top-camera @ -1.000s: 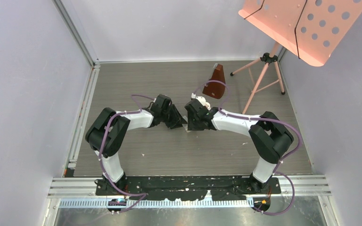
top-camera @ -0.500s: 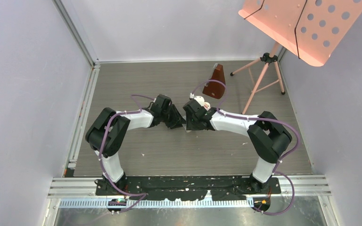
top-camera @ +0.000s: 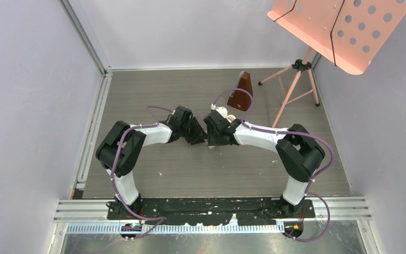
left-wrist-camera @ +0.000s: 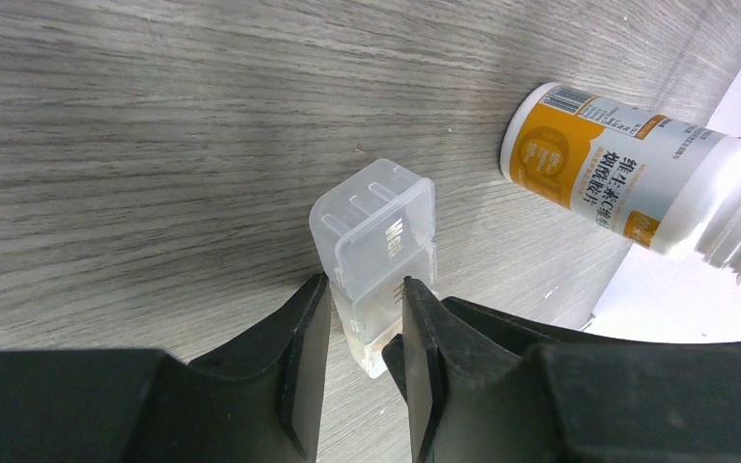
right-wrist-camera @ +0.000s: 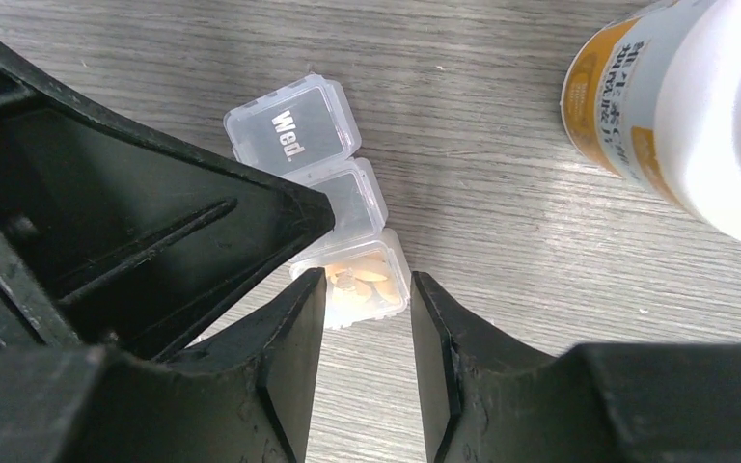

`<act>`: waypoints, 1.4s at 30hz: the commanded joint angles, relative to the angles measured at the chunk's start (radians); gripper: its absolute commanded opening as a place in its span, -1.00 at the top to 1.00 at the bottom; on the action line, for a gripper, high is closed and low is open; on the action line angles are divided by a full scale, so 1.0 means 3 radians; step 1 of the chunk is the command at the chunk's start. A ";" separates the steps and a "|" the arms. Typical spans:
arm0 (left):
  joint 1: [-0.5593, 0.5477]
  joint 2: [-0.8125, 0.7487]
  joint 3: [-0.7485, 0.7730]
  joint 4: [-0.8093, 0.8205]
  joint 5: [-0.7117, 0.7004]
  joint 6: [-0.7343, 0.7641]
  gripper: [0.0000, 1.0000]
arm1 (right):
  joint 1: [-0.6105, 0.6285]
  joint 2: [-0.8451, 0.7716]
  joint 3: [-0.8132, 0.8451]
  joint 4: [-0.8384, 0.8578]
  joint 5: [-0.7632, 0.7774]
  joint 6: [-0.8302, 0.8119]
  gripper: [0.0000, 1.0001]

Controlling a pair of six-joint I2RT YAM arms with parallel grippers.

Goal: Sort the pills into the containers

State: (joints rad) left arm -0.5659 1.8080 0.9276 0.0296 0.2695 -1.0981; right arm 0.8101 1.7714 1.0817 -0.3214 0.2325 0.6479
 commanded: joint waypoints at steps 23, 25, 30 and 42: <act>0.0000 -0.1671 0.0310 -0.1741 -0.1316 0.1383 -0.67 | -0.0266 -0.1582 0.0631 -0.1929 0.0469 -0.0252 -0.11; 0.0000 -0.2009 0.0315 -0.1876 -0.1494 0.1517 -0.91 | -0.0282 -0.1818 0.0613 -0.2044 0.0632 -0.0199 -0.11; 0.0000 -0.2665 0.0446 -0.2444 -0.1874 0.1813 -0.99 | -0.0313 -0.2525 0.0511 -0.2318 0.1180 -0.0011 -0.12; 0.0000 -0.4490 0.0294 -0.3387 -0.2408 0.1940 -0.99 | -0.0323 -0.3795 0.0944 -0.3288 0.2121 0.0154 -0.43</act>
State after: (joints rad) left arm -0.5690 0.5797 1.0039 -0.8642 -0.3859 -0.5354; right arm 0.7174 0.6781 1.2751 -1.1870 0.7265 0.6697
